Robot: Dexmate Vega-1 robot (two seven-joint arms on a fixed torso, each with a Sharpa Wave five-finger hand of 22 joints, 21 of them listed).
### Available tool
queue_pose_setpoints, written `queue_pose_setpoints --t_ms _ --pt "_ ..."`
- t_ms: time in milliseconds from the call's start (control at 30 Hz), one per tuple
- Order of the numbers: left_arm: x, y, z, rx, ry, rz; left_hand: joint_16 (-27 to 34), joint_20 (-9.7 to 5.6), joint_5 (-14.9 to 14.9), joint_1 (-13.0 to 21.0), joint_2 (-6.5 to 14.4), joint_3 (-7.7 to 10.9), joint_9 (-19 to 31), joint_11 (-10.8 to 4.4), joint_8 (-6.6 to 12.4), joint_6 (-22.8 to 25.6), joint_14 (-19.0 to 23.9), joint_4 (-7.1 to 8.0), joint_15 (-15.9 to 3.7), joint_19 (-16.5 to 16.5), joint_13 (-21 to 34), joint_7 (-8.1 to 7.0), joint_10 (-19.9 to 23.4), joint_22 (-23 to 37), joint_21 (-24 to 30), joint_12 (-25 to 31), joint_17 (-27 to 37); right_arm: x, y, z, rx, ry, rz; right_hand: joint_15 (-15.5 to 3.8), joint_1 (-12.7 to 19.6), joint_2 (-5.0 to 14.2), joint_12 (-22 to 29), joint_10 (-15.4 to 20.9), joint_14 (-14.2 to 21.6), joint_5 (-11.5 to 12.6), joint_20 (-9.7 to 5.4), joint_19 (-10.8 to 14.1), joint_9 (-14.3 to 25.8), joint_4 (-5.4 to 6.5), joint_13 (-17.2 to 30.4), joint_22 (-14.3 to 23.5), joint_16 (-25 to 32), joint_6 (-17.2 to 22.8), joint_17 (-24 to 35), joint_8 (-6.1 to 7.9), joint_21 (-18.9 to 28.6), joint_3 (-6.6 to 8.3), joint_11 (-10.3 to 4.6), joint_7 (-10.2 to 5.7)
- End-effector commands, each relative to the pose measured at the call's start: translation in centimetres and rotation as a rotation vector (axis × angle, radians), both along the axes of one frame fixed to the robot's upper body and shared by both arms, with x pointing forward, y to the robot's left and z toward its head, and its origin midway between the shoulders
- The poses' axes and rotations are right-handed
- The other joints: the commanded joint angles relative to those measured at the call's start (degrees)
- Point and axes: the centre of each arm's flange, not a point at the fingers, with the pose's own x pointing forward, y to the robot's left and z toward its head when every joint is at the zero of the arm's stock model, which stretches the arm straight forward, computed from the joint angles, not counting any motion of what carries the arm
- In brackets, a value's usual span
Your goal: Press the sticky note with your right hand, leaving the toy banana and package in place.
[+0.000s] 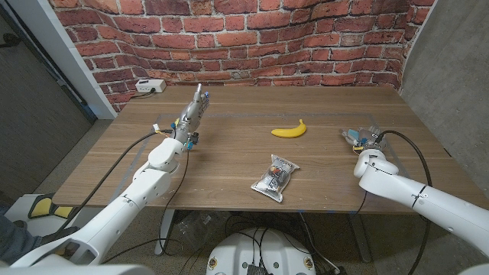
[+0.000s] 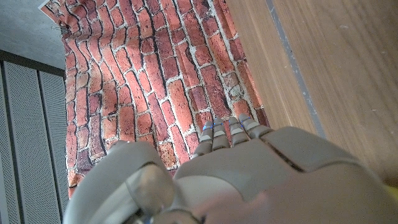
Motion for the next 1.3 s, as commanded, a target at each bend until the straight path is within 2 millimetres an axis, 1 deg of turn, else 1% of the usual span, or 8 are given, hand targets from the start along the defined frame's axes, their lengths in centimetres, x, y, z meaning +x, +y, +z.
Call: queue_pose_setpoints --t_ms 33,300,633,1300 --pt "0.0 -0.1 0.0 0.001 -0.002 0.003 0.0 0.13 0.0 0.2 0.4 -0.46 0.2 -0.10 -0.08 0.2 0.4 -0.07 0.13 -0.2 0.3 -0.03 0.3 0.3 0.0 -0.1 0.3 0.4 -0.3 -0.2 0.010 0.023 -0.014 -0.23 0.1 0.40 0.2 -0.7 -3.9 0.0 0.17 -3.9 0.1 -0.44 0.2 0.2 0.0 0.4 0.3 0.22 0.6 -0.03 -0.51 0.26" --pt "0.0 -0.2 0.0 -0.008 -0.002 0.000 0.0 0.26 0.0 0.2 0.4 -0.50 0.2 0.01 -0.11 0.2 0.4 -0.06 0.11 -0.3 0.3 -0.06 0.2 0.3 0.0 -0.1 0.3 0.6 -0.5 -0.2 0.018 0.030 -0.018 -0.23 0.0 0.27 0.1 -1.0 -3.9 0.0 0.14 -3.8 0.1 -0.49 0.2 0.2 0.0 -0.2 0.3 -0.10 0.6 -0.13 -0.46 0.83" --pt "0.2 -0.5 -0.3 -0.012 0.002 -0.012 0.0 0.48 -0.1 0.3 0.4 -0.56 0.2 -0.04 -0.17 0.1 0.3 -0.05 0.10 -0.5 0.3 0.02 0.2 0.3 -0.1 -0.2 0.3 0.8 -0.5 -0.5 0.032 0.067 -0.023 -0.26 -0.1 0.18 0.1 -1.1 -3.9 -0.1 0.12 -3.7 0.1 -0.53 0.2 0.2 0.0 0.0 0.3 -0.13 0.7 -0.25 -0.46 0.75" --pt "0.4 -1.0 -0.2 -0.008 0.004 -0.016 0.0 0.74 -0.2 0.3 0.5 -0.69 0.2 -0.14 -0.23 0.1 0.3 -0.02 0.05 -0.8 0.3 -0.04 0.1 0.3 -0.2 -0.2 0.3 0.2 -1.4 -0.8 0.037 0.073 -0.042 -0.27 -0.3 0.13 0.2 -1.1 -4.0 -0.1 0.02 -3.8 0.1 -0.59 0.2 0.2 0.1 0.1 0.4 -0.21 0.7 -0.38 -0.46 0.67"
